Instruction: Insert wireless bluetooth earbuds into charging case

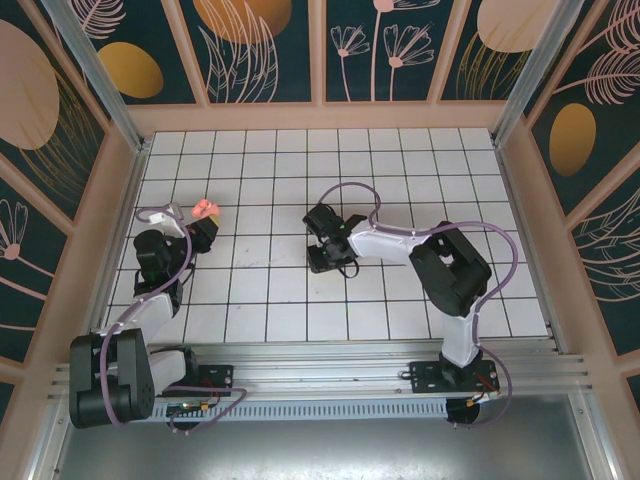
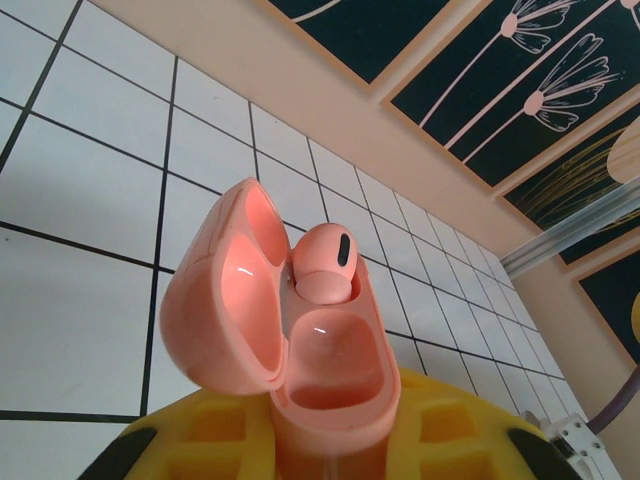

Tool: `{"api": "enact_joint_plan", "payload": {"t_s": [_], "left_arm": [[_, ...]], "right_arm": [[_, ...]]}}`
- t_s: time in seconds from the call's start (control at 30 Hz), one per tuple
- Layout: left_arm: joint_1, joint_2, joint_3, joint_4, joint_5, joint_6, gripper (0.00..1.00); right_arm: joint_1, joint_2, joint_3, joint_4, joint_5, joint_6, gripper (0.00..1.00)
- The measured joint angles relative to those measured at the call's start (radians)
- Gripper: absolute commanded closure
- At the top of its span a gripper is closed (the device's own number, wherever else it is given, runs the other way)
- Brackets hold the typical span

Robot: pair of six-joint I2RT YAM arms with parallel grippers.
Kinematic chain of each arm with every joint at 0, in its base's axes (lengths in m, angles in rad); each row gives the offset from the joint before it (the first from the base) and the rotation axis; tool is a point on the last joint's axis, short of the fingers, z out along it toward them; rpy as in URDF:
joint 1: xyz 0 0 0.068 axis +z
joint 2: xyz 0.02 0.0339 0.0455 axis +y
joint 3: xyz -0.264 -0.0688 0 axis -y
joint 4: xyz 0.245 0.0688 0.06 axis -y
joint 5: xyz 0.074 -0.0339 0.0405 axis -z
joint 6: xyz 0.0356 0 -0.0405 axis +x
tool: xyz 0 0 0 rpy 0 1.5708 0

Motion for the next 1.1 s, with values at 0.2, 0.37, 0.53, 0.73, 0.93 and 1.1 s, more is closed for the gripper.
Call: {"api": "enact_joint_plan", "payload": {"t_s": [0.2,0.37,0.53,0.73,0.93,1.1], "left_arm": [[-0.008,0.0,0.0,0.0,0.006,0.001,0.9],[-0.011,0.001,0.0,-0.001,0.006,0.007,0.9],[-0.011,0.001,0.0,-0.002,0.006,0.008,0.9],[-0.013,0.001,0.0,-0.004,0.006,0.011,0.9],[-0.013,0.001,0.0,-0.008,0.006,0.017,0.9],[-0.013,0.0,0.0,-0.014,0.006,0.024,0.9]], "right_arm": [[0.0,-0.003,-0.009,-0.031,0.008,0.048,0.61],[0.0,-0.003,0.034,-0.111,0.016,0.047,0.55],[0.0,-0.003,0.144,-0.211,0.017,0.029,0.55],[-0.002,0.033,0.278,-0.325,0.03,-0.035,0.56],[-0.004,0.145,0.386,-0.399,0.05,-0.139,0.55],[-0.011,0.22,0.43,-0.411,0.042,-0.197,0.55]]}}
